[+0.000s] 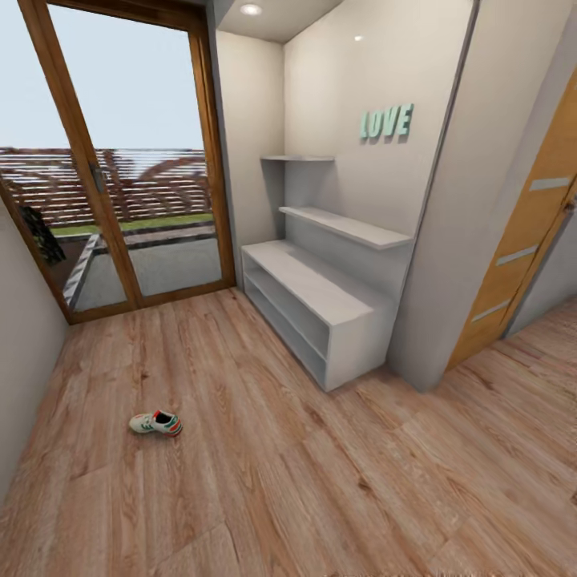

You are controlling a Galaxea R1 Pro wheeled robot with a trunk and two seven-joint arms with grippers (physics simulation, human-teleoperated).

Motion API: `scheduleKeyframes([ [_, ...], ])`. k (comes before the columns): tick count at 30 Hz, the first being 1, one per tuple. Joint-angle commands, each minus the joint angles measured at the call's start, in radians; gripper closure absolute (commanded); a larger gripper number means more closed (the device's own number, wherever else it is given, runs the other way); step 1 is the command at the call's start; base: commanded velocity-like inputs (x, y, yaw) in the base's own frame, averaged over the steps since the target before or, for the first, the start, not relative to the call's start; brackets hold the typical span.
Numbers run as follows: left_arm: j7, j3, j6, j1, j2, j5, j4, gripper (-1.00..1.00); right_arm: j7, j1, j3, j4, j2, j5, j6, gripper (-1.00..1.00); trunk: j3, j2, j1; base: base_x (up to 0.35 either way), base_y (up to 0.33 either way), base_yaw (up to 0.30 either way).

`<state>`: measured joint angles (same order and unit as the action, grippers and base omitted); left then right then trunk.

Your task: Pick up the two gym shoes and the two sandals from the corridor floor and place them onto the hallstand (shoe rack) in the corridor, making sure they are on the rack and not on the floor. Arrange them so the two gym shoes are next to each other and the two sandals are next to each other.

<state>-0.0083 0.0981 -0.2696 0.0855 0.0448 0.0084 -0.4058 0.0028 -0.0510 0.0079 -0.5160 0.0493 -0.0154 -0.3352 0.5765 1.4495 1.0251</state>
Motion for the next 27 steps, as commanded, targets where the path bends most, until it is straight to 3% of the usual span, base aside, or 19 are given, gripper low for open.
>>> scheduleKeyframes([
  [1,-0.001,0.002,-0.004,0.0,0.0,0.001,0.001,-1.0,0.0,-0.001,0.001,0.001,0.0,-0.001,-0.003,-1.0,0.001,0.0,0.0,0.0,0.305,-0.267],
  [27,-0.001,0.003,-0.005,0.0,0.0,0.001,0.001,-1.0,0.001,-0.001,0.001,0.001,0.001,-0.001,-0.003,-1.0,0.001,0.0,0.0,0.0,0.305,-0.267],
])
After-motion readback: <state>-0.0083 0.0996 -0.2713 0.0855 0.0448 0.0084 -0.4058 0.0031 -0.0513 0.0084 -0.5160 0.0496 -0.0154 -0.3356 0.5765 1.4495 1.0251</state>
